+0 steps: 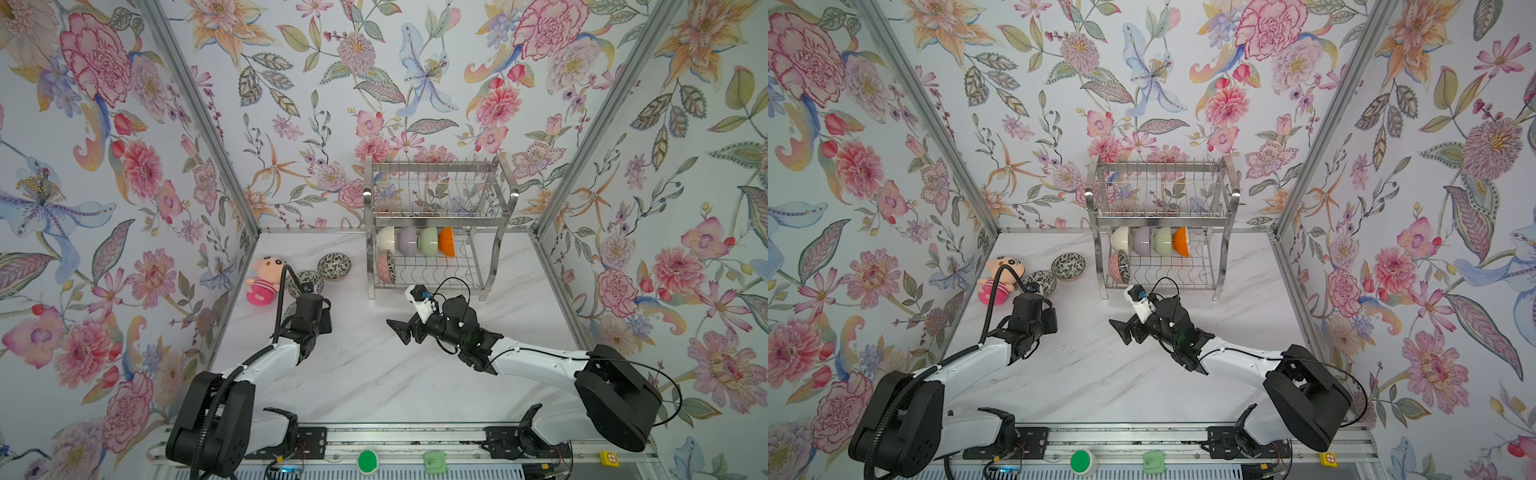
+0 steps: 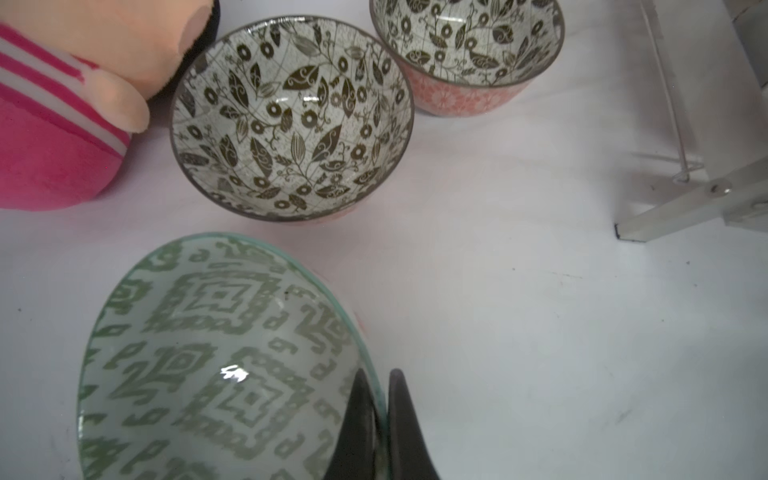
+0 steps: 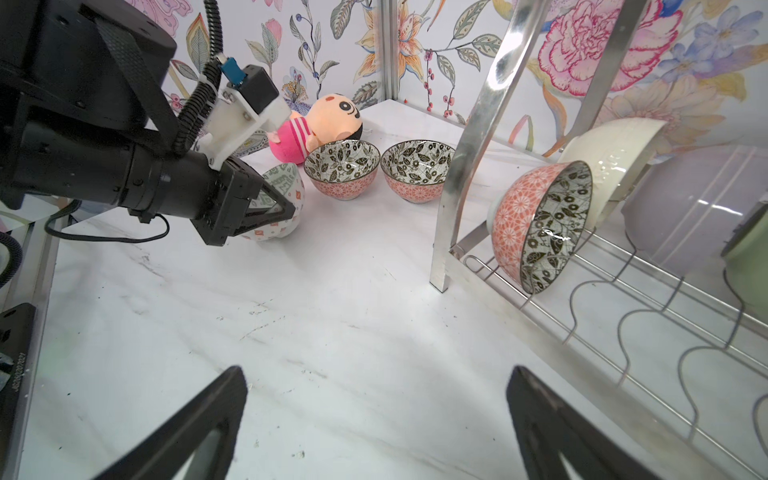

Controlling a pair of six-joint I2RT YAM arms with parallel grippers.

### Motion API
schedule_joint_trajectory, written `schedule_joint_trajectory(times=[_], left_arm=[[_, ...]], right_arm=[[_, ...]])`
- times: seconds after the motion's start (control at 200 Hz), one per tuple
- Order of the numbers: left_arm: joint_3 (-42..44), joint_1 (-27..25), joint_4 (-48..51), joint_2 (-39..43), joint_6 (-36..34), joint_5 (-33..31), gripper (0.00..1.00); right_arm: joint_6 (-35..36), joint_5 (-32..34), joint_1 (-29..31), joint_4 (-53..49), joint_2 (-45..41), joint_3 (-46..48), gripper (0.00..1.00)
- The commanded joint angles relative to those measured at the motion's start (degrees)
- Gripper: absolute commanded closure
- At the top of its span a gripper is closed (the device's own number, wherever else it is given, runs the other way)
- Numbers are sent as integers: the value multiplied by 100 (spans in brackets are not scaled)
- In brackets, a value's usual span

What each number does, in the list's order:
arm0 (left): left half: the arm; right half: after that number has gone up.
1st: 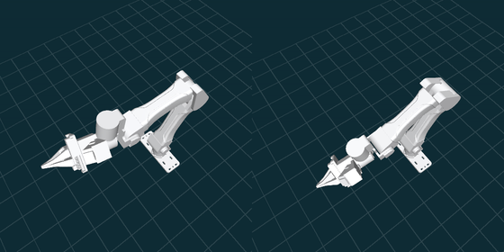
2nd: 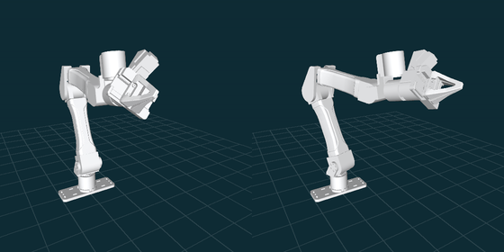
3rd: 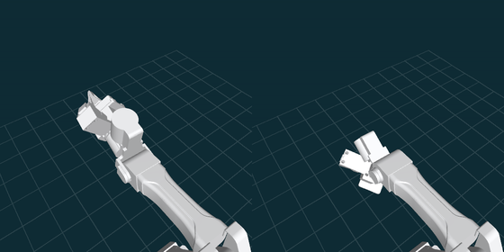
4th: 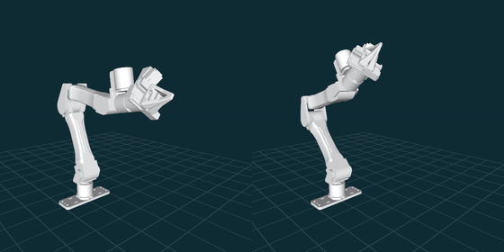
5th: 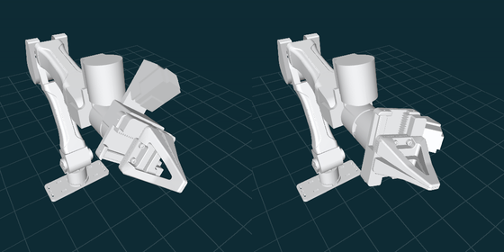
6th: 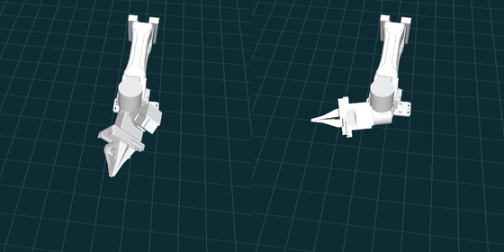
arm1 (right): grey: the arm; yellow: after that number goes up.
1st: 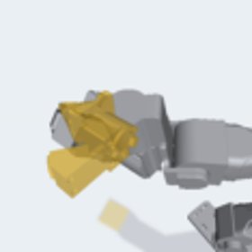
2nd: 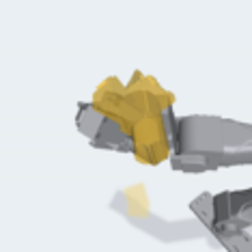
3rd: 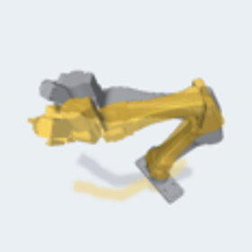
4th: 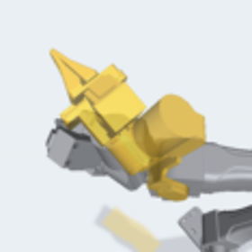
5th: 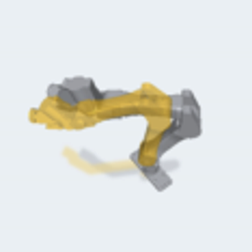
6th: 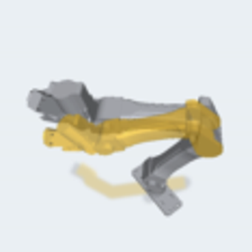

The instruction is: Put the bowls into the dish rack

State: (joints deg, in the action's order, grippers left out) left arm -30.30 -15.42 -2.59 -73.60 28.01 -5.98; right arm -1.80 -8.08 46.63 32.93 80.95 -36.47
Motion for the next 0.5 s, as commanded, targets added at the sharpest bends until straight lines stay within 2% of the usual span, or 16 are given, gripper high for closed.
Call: schedule_joint_trajectory(times=[0.0,0.12,0.235,0.375,0.475,0.495], left_arm=[[44,-1,232,100,118,523,100],[-82,-296,339,346,177,572,100],[-315,-1005,463,413,331,376,100],[-843,-1994,511,73,522,119,100],[-1171,-2513,432,-367,606,77,100],[-1244,-2597,418,-463,613,71,100]], right_arm=[[-206,8,-105,277,-123,117,1],[-405,-131,-275,415,-182,209,1],[-524,-186,-486,469,-292,298,1],[-693,-257,-837,474,-674,482,1],[-718,-176,-919,264,-1190,623,1],[-723,-131,-1089,205,-1286,659,1]])
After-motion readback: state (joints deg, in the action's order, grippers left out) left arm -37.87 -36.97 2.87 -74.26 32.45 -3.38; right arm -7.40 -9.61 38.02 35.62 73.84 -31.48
